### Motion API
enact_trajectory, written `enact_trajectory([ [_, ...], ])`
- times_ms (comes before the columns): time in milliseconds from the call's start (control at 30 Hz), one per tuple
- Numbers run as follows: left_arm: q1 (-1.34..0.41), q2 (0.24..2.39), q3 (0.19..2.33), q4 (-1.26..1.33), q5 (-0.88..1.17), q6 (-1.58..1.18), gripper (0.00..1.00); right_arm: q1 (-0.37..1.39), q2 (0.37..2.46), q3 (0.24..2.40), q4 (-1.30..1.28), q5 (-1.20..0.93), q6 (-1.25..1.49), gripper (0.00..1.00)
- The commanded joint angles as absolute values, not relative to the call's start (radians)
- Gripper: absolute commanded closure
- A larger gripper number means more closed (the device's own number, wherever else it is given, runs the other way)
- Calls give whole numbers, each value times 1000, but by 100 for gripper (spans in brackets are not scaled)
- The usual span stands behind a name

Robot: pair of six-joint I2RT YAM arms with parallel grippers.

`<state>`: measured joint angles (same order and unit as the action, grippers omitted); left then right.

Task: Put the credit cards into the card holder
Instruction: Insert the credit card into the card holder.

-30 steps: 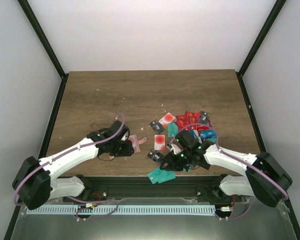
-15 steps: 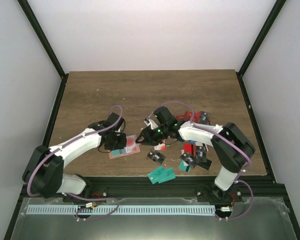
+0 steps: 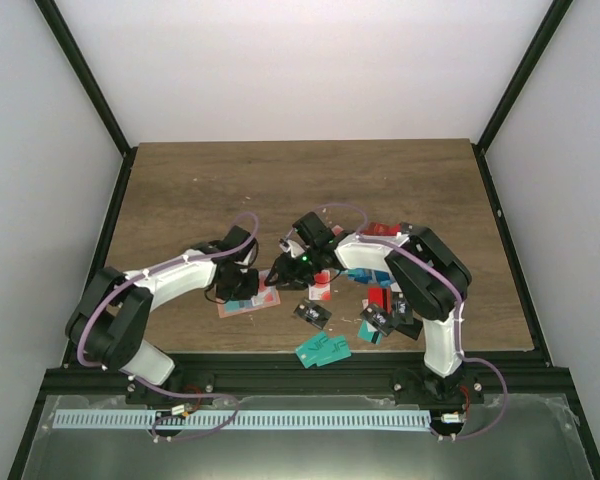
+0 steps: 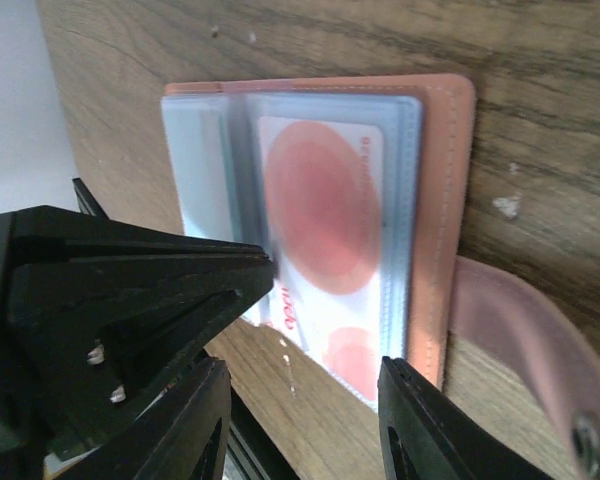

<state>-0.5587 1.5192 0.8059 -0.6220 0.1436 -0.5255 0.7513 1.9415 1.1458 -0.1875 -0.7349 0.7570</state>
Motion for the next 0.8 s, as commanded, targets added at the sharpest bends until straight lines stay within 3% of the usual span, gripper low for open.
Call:
enact_trajectory([
  [0, -554, 1539, 807, -581, 152, -496, 96, 761, 1976, 1186, -213, -722, 741, 57],
  [767, -554, 1578, 736, -525, 180, -485, 96, 762, 2010, 1253, -193, -770, 738, 58],
])
